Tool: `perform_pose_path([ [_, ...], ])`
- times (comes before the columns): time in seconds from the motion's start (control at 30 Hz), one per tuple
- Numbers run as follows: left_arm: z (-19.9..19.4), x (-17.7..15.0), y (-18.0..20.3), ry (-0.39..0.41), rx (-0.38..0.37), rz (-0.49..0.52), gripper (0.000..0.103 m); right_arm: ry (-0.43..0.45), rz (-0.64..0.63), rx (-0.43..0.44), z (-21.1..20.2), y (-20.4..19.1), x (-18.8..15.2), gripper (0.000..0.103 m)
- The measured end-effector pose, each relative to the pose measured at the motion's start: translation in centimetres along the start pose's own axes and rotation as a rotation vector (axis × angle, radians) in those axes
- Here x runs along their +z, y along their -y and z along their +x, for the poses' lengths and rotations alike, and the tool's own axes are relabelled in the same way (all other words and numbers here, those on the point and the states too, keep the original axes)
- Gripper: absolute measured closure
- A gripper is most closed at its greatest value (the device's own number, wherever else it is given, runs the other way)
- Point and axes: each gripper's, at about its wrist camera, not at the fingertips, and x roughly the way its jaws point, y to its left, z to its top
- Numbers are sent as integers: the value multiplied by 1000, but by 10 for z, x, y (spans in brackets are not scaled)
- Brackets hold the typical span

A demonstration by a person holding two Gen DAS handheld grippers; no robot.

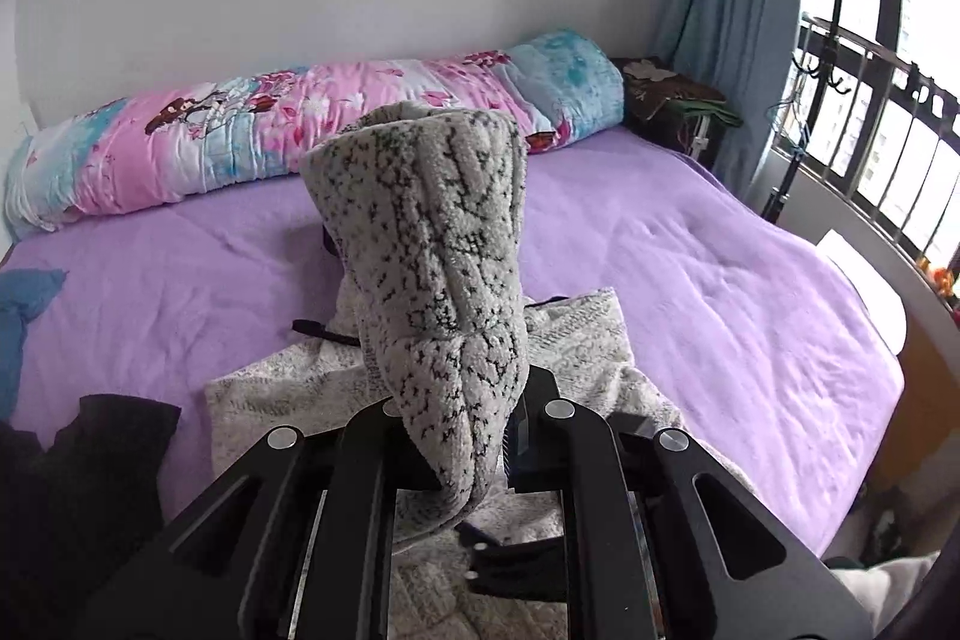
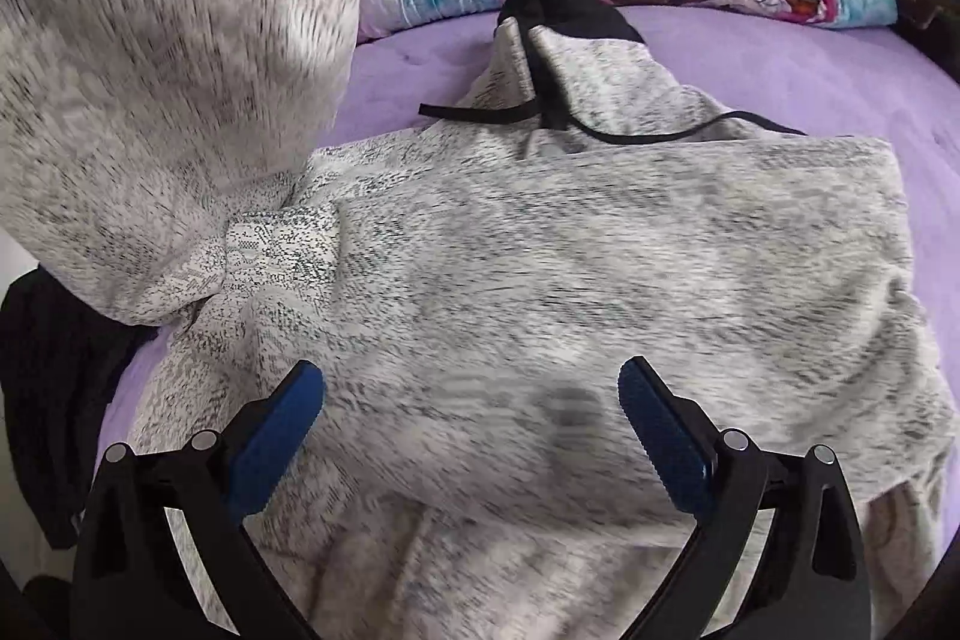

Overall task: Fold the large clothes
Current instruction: 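Lay the sleeve across the jacket front and open the left tool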

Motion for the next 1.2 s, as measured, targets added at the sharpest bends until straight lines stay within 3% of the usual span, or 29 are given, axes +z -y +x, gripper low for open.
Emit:
perform_pose_path([
  [0.1, 27, -8, 20, -25, -3, 16, 92, 52, 26, -31, -47, 49, -9, 7],
  [0.23, 78, -23, 48, -74, 30, 57, 92, 168, 289, -34, -87, 127, -26, 7],
  [0.3, 107, -36, 61, -103, 46, 65, 92, 181, 388, -31, -93, 153, -30, 7],
  [0.53, 196, -100, 118, -166, 185, 223, 90, 176, 423, -70, -101, 194, -39, 7],
  [0.57, 205, -108, 120, -178, 196, 222, 83, 170, 427, -77, -99, 197, -40, 7],
  [0.67, 225, -133, 124, -233, 180, 230, 7, 150, 426, -91, -97, 205, -38, 7],
  [0.83, 208, -149, 132, -158, 203, 291, 6, 158, 400, -89, -96, 202, -31, 7],
  [1.0, 166, -144, 126, -80, 115, 288, 6, 159, 361, -64, -87, 185, -24, 7],
  [1.13, 131, -132, 103, -48, 42, 215, 6, 170, 278, -60, -86, 163, -8, 7],
  [1.2, 116, -127, 85, -38, 23, 171, 6, 169, 236, -6, -82, 150, 3, 7],
])
